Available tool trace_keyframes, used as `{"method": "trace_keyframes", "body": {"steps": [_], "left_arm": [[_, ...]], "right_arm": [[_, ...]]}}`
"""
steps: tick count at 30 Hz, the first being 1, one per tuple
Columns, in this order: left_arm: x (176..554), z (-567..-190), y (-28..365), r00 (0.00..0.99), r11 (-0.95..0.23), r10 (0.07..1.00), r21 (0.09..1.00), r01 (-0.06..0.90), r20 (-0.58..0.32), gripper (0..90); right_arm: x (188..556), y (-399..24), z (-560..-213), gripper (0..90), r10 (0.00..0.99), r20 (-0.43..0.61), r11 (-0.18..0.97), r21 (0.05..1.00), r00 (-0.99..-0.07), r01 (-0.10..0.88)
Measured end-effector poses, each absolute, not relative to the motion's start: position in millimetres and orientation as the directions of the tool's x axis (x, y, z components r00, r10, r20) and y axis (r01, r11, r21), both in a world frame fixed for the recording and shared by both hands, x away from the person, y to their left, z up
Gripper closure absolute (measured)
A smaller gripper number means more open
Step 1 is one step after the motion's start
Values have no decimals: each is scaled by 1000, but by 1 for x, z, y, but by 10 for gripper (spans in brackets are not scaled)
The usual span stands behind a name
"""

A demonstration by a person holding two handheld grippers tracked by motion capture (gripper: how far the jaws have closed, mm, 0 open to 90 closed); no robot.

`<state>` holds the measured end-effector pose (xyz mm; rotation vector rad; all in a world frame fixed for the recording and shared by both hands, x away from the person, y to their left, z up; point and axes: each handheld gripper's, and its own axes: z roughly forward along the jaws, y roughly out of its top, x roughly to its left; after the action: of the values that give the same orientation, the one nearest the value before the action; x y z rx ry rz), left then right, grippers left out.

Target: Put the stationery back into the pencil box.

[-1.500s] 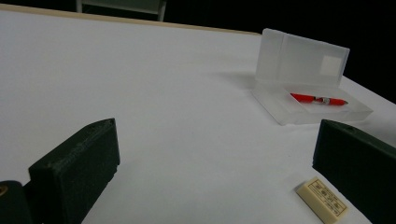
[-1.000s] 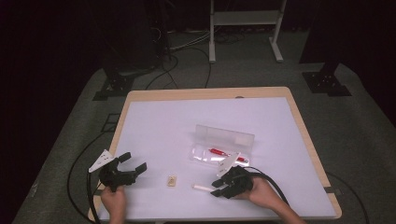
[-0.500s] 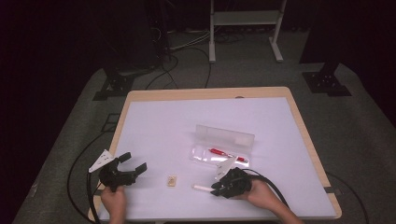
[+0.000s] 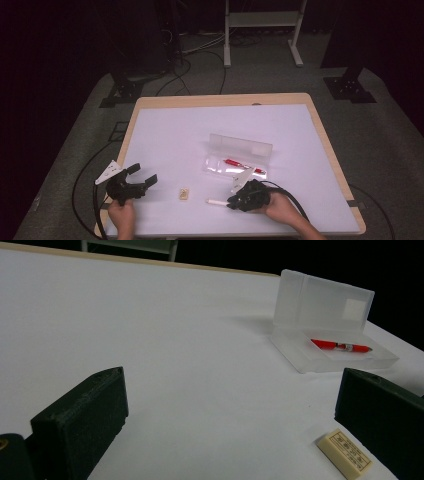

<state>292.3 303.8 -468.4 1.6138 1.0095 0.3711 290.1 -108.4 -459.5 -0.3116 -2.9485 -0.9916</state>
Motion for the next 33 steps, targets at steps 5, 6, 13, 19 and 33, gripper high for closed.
{"method": "trace_keyframes", "body": {"steps": [5, 6, 13, 19, 33], "left_arm": [[293, -468, 304, 580, 10, 768, 912, 411, -270, 1], [293, -468, 304, 581, 10, 768, 912, 410, -270, 1], [292, -468, 304, 583, 5, 767, 911, 412, -268, 1], [292, -468, 304, 583, 6, 767, 911, 412, -269, 1], [292, -468, 304, 582, 8, 767, 911, 412, -270, 1]], "right_arm": [[291, -111, -456, 772, 187, 68, 769, 611, -980, 189], [291, -112, -455, 772, 192, 77, 765, 612, -978, 199], [292, -117, -449, 772, 194, 81, 757, 622, -978, 201], [294, -121, -444, 772, 202, 81, 745, 634, -976, 207], [301, -130, -424, 773, 214, 44, 745, 638, -976, 192]]}}
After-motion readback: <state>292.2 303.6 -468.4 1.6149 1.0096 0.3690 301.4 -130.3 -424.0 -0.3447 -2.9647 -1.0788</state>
